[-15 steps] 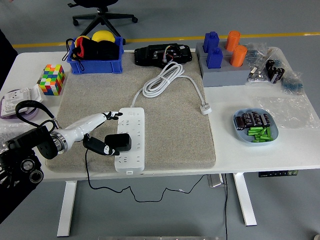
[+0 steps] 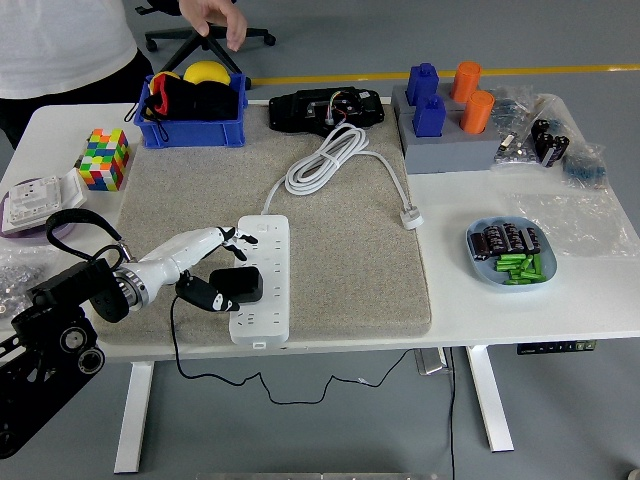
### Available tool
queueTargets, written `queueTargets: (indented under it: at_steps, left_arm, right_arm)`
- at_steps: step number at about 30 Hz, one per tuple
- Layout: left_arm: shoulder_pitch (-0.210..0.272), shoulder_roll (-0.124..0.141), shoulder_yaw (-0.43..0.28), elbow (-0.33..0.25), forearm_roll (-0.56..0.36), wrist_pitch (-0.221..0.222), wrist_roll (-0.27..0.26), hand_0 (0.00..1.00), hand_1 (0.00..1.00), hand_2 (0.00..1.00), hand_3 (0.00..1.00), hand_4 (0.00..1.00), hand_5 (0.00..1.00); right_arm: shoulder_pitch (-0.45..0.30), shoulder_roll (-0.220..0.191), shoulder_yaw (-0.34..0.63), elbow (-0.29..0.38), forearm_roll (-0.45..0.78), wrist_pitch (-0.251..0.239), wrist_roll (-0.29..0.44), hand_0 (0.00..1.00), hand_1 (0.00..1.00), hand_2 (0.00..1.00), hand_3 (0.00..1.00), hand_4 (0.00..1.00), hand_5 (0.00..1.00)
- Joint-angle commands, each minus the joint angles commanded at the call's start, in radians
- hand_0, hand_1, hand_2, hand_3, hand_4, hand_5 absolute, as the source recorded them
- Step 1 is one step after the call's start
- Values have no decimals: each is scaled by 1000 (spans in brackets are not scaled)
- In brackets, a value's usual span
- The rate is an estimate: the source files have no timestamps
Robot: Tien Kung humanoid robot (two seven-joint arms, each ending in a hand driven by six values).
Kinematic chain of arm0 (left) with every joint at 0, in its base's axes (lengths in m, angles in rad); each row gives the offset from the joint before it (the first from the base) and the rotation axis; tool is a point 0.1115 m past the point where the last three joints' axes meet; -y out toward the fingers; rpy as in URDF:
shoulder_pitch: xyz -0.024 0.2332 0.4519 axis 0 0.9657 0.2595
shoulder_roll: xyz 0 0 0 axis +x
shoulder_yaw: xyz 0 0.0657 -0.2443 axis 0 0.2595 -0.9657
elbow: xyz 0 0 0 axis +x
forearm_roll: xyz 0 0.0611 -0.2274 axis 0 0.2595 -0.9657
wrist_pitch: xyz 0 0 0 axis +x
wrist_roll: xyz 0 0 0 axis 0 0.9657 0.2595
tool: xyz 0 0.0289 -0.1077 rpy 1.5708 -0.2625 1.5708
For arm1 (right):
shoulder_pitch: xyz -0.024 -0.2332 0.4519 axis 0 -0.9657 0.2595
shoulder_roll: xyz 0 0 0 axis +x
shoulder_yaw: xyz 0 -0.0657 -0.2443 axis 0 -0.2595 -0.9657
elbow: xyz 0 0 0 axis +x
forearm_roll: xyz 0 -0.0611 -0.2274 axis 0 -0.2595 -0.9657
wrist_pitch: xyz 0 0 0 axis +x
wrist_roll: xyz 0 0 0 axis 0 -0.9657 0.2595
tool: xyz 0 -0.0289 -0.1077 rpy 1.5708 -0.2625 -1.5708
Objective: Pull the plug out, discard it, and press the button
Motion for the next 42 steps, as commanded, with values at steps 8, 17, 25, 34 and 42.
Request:
queueTargets:
  at_steps: [8, 17, 25, 34, 42]
  left_arm:
    - [-2, -9, 18, 25, -2, 25, -11, 693, 517, 454, 572, 878, 2]
    - [-3, -12, 22, 37, -19, 63, -22, 577, 433, 422, 555, 734, 2]
    - [-5, -11, 13, 33, -53, 80, -40, 523, 355, 352, 498, 702, 2]
    - [-10, -2, -59, 1, -98, 84, -69, 495, 329, 327, 482, 662, 2]
    - [-60, -13, -129, 152, -67, 117, -96, 498, 330, 327, 480, 670, 2]
  right_arm:
    - [-1, 1, 0, 0, -1, 0, 0, 700, 676, 659, 617, 711, 489]
    - [-1, 2, 0, 0, 0, 0, 0, 700, 676, 659, 617, 711, 486]
    - [-2, 2, 2, 0, -1, 0, 0, 700, 676, 659, 617, 712, 487]
    - [-3, 4, 3, 0, -1, 0, 0, 700, 676, 659, 617, 712, 488]
    - [-1, 3, 4, -1, 0, 0, 0, 700, 676, 659, 617, 712, 488]
